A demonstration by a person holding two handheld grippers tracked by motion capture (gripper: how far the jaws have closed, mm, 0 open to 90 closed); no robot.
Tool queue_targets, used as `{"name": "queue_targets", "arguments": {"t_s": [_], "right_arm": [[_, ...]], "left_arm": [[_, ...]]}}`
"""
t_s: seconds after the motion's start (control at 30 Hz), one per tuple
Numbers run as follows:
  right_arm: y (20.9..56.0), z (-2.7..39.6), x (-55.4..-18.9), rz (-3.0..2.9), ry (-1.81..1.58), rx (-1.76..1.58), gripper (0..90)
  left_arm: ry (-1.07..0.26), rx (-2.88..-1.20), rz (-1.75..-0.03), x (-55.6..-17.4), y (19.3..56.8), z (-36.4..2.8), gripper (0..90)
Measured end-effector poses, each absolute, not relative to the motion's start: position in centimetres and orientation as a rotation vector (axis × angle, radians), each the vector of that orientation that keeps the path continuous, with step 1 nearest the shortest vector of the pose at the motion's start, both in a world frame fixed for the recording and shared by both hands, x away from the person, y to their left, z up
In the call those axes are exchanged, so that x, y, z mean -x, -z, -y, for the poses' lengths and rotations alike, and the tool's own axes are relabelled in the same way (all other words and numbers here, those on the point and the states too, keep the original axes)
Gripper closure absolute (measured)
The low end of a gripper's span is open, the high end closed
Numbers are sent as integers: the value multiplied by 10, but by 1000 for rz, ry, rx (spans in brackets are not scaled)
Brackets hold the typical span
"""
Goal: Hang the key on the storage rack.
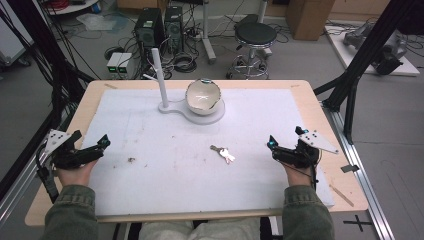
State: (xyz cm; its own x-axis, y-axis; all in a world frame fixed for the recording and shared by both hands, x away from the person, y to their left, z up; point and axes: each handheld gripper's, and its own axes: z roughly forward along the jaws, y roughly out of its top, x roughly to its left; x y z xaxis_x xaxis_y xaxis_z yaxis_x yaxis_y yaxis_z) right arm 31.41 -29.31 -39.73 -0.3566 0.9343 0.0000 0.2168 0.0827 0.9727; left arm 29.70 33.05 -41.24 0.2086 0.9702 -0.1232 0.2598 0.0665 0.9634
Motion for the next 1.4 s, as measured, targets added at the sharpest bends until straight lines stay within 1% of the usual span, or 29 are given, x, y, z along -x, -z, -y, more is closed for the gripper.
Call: {"name": "queue_targets", "arguments": {"t_s": [0.57,1.0,1.4], "right_arm": [[393,287,-318,-1757,-1314,-1141,6],[389,266,-328,-1903,-1272,-1091,6],[378,247,-340,-1982,-1341,-1099,6]], "left_arm": [[-824,-1452,-1250,-298,414,-328,17],[-806,-1463,-1249,-298,415,-328,17],[-802,-1479,-1248,-297,415,-326,17]]}}
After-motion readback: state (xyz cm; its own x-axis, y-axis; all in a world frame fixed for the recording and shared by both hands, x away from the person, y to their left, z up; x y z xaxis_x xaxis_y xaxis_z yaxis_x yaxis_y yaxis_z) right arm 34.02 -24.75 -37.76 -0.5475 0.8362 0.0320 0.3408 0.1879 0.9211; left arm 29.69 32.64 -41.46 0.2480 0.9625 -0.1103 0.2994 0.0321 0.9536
